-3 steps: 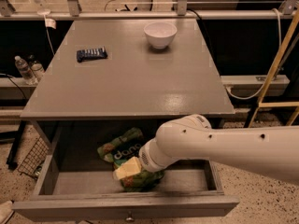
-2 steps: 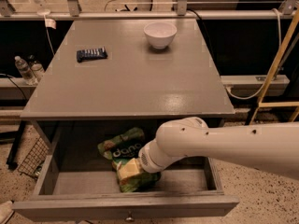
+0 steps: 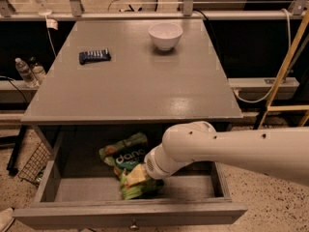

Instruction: Pick green rice chip bag from top drawer and place on counter

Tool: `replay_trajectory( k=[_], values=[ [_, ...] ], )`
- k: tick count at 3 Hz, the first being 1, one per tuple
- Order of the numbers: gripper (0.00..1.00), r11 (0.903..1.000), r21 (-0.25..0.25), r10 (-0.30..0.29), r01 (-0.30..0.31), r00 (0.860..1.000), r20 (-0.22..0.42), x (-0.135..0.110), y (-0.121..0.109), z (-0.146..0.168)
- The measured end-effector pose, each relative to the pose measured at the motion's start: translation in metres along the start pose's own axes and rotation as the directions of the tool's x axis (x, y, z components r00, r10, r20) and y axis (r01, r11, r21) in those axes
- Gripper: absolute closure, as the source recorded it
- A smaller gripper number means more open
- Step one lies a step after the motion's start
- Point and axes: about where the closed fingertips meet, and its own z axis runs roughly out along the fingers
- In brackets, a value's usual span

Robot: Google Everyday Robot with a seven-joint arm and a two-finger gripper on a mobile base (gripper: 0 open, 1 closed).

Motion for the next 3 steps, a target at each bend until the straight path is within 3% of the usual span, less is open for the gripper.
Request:
replay_trajectory(
  k=[1,3],
  values=[
    [0.95,0.9995,-0.029,0.01,-0.01,1.0,0.003,-0.001,-0.005,0.001],
    [1.0,0.9968,-0.077,0.028,-0.022,0.997,0.078,-0.016,-0.034,-0.032]
  ],
)
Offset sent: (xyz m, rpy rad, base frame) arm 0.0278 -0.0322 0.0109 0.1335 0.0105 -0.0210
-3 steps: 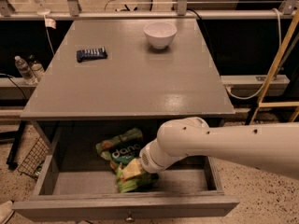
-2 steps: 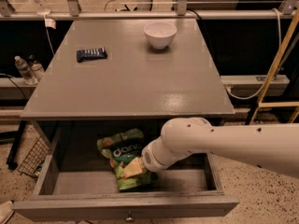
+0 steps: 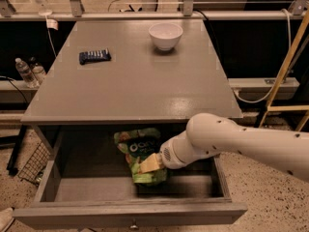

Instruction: Pick green rice chip bag from top drawer and place on counter

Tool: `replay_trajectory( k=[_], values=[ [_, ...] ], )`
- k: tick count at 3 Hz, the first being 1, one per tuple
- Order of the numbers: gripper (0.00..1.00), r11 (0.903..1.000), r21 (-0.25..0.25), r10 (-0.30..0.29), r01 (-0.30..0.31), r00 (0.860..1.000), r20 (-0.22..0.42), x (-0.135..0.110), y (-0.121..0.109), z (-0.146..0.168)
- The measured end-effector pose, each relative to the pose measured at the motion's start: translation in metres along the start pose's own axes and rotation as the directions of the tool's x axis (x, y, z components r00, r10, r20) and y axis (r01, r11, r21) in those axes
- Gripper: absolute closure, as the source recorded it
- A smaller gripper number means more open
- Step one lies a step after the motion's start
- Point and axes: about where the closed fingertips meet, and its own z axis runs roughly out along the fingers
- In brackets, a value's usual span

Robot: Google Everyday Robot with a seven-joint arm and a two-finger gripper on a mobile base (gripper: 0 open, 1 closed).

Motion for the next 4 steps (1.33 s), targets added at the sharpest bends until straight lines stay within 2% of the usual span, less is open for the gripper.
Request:
replay_trajectory(
  k=[1,2,4],
  values=[
    [1.0,0.9995,0.029,-0.014,0.012,0.998,0.06,-0.006,-0.007,-0.032],
    [1.0,0.9987,0.033,-0.042,0.04,0.998,0.052,0.0,-0.007,-0.049],
    [1.0,0.9916,0.076,-0.104,0.105,0.994,-0.022,0.012,-0.028,-0.083]
  ],
)
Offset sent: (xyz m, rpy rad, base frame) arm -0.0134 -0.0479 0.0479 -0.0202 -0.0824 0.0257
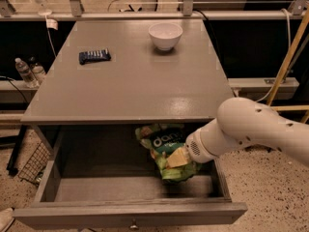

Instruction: Pick green rice chip bag from top drawer and place on counter

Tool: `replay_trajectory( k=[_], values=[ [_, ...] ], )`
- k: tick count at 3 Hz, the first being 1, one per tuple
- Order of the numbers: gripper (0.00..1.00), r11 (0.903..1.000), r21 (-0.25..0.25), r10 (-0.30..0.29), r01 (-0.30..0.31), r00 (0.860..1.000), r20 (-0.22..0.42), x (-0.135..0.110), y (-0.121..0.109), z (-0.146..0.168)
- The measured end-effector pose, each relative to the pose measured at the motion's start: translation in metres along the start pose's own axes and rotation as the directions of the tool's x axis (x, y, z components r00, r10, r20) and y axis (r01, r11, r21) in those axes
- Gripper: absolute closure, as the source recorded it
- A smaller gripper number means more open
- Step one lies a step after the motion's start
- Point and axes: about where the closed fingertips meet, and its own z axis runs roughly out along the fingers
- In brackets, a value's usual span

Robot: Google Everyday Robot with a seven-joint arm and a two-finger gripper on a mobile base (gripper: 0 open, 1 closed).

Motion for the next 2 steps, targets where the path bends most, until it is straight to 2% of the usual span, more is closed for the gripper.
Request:
replay_trajectory(
  k=[1,2],
  values=[
    [1.0,0.9983,0.035,-0.044,0.047,0.996,-0.075,0.0097,-0.0175,-0.0188],
    [1.0,0.9983,0.035,-0.044,0.047,0.996,-0.075,0.0097,-0.0175,-0.0188]
  ],
)
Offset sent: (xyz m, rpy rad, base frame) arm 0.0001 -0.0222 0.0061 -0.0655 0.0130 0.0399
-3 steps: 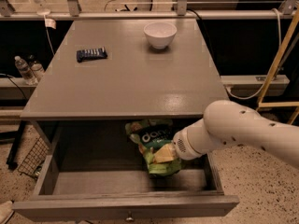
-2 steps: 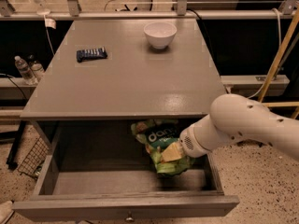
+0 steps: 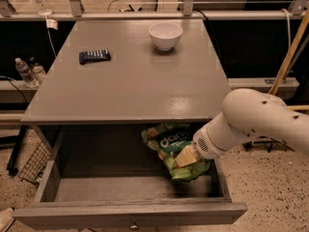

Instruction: Pick green rice chip bag from top drawer and place on counter

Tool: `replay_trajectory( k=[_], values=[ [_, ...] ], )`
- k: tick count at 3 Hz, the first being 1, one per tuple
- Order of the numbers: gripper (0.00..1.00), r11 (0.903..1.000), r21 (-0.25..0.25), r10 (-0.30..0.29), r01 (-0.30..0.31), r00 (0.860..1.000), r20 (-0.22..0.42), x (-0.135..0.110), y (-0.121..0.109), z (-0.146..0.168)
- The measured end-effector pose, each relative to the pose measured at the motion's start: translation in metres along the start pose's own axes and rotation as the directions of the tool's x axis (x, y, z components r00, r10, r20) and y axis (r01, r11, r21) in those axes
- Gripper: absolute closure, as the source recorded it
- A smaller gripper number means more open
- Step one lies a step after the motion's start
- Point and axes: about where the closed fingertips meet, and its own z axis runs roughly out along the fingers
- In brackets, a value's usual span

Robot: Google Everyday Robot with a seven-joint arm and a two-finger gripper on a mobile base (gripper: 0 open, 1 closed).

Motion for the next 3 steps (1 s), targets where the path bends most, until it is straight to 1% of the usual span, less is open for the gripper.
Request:
replay_trajectory(
  k=[1,2,3],
  values=[
    [1.0,0.999,0.045,-0.004,0.005,1.0,-0.021,0.006,0.001,-0.011],
    [1.0,0.9936,0.113,0.013,-0.009,0.999,-0.033,0.024,0.003,-0.034],
    [1.0,0.9828,0.183,0.032,-0.027,0.999,-0.027,0.041,0.006,-0.064]
  ],
)
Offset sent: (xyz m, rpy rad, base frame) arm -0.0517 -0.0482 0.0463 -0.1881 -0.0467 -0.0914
